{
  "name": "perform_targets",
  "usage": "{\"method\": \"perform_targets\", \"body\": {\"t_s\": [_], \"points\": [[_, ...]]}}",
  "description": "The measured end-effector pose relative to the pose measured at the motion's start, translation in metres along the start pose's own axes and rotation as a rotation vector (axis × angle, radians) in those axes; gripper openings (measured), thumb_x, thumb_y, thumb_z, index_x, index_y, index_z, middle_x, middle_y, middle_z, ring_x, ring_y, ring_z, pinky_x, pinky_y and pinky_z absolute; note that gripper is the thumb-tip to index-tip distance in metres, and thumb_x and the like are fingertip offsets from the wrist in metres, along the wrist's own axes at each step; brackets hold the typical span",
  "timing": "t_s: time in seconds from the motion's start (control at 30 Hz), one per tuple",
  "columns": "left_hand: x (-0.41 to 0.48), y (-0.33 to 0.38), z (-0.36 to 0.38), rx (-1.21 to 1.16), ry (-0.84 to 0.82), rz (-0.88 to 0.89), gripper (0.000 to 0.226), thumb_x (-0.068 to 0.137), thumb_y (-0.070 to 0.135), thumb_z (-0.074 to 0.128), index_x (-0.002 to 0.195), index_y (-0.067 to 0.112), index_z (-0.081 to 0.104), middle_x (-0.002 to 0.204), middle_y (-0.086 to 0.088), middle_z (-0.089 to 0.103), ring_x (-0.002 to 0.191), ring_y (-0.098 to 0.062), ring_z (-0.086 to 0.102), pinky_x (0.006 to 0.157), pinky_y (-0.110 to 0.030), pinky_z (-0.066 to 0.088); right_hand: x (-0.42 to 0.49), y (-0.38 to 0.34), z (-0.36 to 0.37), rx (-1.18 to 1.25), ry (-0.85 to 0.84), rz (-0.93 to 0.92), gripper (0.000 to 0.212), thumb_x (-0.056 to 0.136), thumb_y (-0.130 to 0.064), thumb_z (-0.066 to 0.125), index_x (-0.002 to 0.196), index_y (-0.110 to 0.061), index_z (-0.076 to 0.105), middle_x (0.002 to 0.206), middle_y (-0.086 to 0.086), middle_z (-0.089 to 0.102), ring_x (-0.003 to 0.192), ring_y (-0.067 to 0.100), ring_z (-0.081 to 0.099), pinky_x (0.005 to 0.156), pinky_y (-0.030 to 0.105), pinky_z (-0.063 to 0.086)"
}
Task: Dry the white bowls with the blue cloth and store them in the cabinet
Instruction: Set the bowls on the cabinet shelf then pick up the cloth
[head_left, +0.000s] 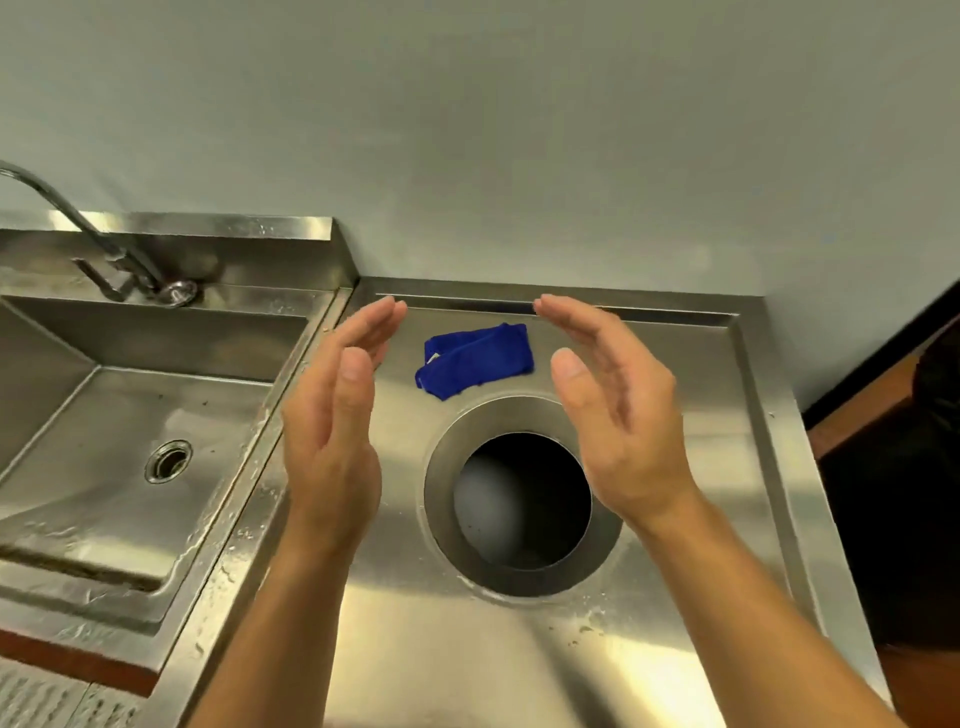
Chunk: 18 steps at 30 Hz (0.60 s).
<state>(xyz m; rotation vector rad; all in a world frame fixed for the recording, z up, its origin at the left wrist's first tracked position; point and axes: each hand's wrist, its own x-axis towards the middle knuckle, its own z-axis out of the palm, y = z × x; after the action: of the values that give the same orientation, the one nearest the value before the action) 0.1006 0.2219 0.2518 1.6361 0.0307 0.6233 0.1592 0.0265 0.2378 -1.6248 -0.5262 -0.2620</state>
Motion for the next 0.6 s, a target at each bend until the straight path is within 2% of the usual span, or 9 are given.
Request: {"method": "perform_targets", "body": {"t_s": [0.1,0.17,0.27,0.33,0.4,0.5,0.53,0.6], "points": [[0.036,-0.064,0.004,0.108,-0.026,-0.064,0.035,0.109,0.033,0.041,0.139,0.025,0.059,0.139,0.014,0.066,0.135,-0.005,0.060,0.106,-0.015,0.048,0.026,0.054,0.019,-0.120,-0.022,0.086,0.044,0.100,-0.035,0.054,0.139,-0.017,0.058,0.129,-0.019,0.062,0.124,-0.003,0.058,0.103,0.021,0.047],[0.059,-0.107,0.008,0.148,-0.044,-0.122,0.034,0.108,0.031,0.044,0.139,0.030,0.058,0.139,0.018,0.065,0.133,0.004,0.059,0.100,-0.007,0.046,0.041,0.092,0.033,-0.191,-0.022,0.162,0.042,0.100,-0.032,0.057,0.140,-0.018,0.058,0.127,-0.028,0.058,0.122,-0.015,0.053,0.100,0.009,0.043],[0.093,-0.184,0.011,0.185,-0.065,-0.227,0.039,0.104,0.043,0.046,0.141,0.038,0.056,0.142,0.021,0.062,0.132,0.012,0.055,0.098,-0.002,0.044,0.065,0.167,0.060,-0.254,-0.001,0.280,0.040,0.102,-0.027,0.060,0.141,-0.019,0.059,0.128,-0.023,0.059,0.118,-0.021,0.052,0.094,0.000,0.041],[0.107,-0.225,0.012,0.198,-0.050,-0.281,0.043,0.102,0.049,0.049,0.143,0.039,0.056,0.143,0.024,0.061,0.134,0.010,0.054,0.103,-0.009,0.047,0.077,0.207,0.073,-0.284,0.019,0.333,0.040,0.102,-0.028,0.061,0.141,-0.022,0.059,0.126,-0.023,0.059,0.114,-0.023,0.051,0.090,-0.003,0.040],[0.118,-0.269,0.013,0.243,-0.027,-0.352,0.041,0.104,0.046,0.053,0.144,0.038,0.057,0.147,0.019,0.061,0.134,0.006,0.055,0.108,-0.021,0.049,0.089,0.251,0.084,-0.345,0.038,0.394,0.042,0.101,-0.035,0.061,0.142,-0.028,0.057,0.129,-0.025,0.058,0.115,-0.021,0.051,0.093,-0.001,0.040],[0.131,-0.322,0.018,0.367,-0.042,-0.494,0.043,0.104,0.040,0.061,0.147,0.035,0.055,0.152,0.012,0.057,0.117,0.011,0.056,0.090,-0.011,0.045,0.104,0.304,0.095,-0.464,0.018,0.474,0.047,0.099,-0.035,0.063,0.145,-0.026,0.054,0.143,-0.011,0.060,0.122,-0.005,0.047,0.104,0.019,0.043],[0.133,-0.336,0.020,0.412,-0.062,-0.551,0.048,0.103,0.038,0.064,0.149,0.031,0.053,0.153,0.008,0.055,0.118,0.005,0.055,0.088,-0.011,0.045,0.106,0.319,0.099,-0.503,0.004,0.507,0.049,0.099,-0.033,0.063,0.146,-0.023,0.053,0.144,-0.006,0.060,0.122,-0.002,0.048,0.106,0.024,0.044],[0.135,-0.354,0.022,0.503,-0.089,-0.567,0.059,0.098,0.035,0.071,0.152,0.024,0.048,0.151,0.001,0.053,0.129,-0.012,0.055,0.100,-0.022,0.050,0.109,0.339,0.106,-0.564,-0.019,0.561,0.051,0.098,-0.029,0.065,0.147,-0.020,0.051,0.143,0.000,0.060,0.126,0.009,0.053,0.109,0.032,0.046]]}}
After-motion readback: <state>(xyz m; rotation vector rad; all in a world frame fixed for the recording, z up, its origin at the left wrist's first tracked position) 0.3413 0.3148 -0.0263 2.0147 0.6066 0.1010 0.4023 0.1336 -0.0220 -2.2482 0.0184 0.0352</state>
